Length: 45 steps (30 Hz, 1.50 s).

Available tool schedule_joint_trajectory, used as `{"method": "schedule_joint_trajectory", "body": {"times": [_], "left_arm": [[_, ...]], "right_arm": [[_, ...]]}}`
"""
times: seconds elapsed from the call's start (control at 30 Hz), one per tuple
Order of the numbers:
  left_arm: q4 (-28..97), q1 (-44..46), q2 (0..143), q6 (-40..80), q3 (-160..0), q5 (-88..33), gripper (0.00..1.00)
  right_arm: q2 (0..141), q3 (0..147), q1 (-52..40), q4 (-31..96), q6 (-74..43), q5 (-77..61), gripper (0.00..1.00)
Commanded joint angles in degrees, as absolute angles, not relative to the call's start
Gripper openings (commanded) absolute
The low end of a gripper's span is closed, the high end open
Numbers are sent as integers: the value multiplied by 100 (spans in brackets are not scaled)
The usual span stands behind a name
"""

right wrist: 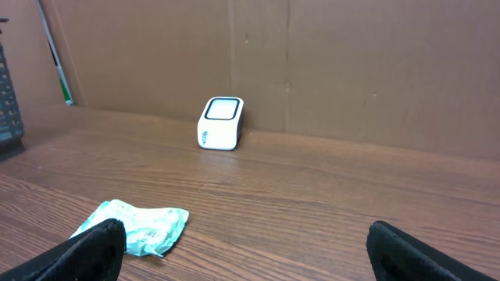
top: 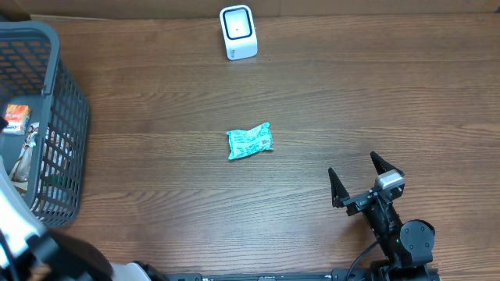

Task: Scan the item barcode
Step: 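Carry the Kleenex pack out and set it beside the green pack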

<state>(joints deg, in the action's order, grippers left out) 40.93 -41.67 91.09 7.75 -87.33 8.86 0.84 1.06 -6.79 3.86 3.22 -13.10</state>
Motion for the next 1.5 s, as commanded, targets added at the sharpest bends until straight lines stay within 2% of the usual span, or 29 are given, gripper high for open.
{"method": "schedule_joint_trajectory", "body": {"times": [0.0,0.17,0.47,0.77,1.2,1.23,1.27,1.33,1.47], "left_arm": [[4047,-3854,8326,1330,-8761,-51,4],[4200,-3100,7439,1710,-8761,-864,4],[5408,-805,7161,2150,-8678,-875,4],[5553,871,8455,2722,-8221,-838,4],[5301,2064,11059,3151,-8169,-530,4],[5280,2084,11159,3151,-8169,-530,12],[5256,2093,11222,3151,-8169,-530,32],[5212,2093,11281,3151,-8169,-539,98],[5367,2045,11236,3035,-8416,-534,100]], "right_arm": [[16,45,-674,344,307,-1313,100],[16,45,-674,344,307,-1313,100],[16,45,-672,344,307,-1313,100],[16,45,-674,344,307,-1313,100],[16,45,-674,344,307,-1313,100],[16,45,-674,344,307,-1313,100],[16,45,-674,344,307,-1313,100],[16,45,-674,344,307,-1313,100],[16,45,-674,344,307,-1313,100]]}}
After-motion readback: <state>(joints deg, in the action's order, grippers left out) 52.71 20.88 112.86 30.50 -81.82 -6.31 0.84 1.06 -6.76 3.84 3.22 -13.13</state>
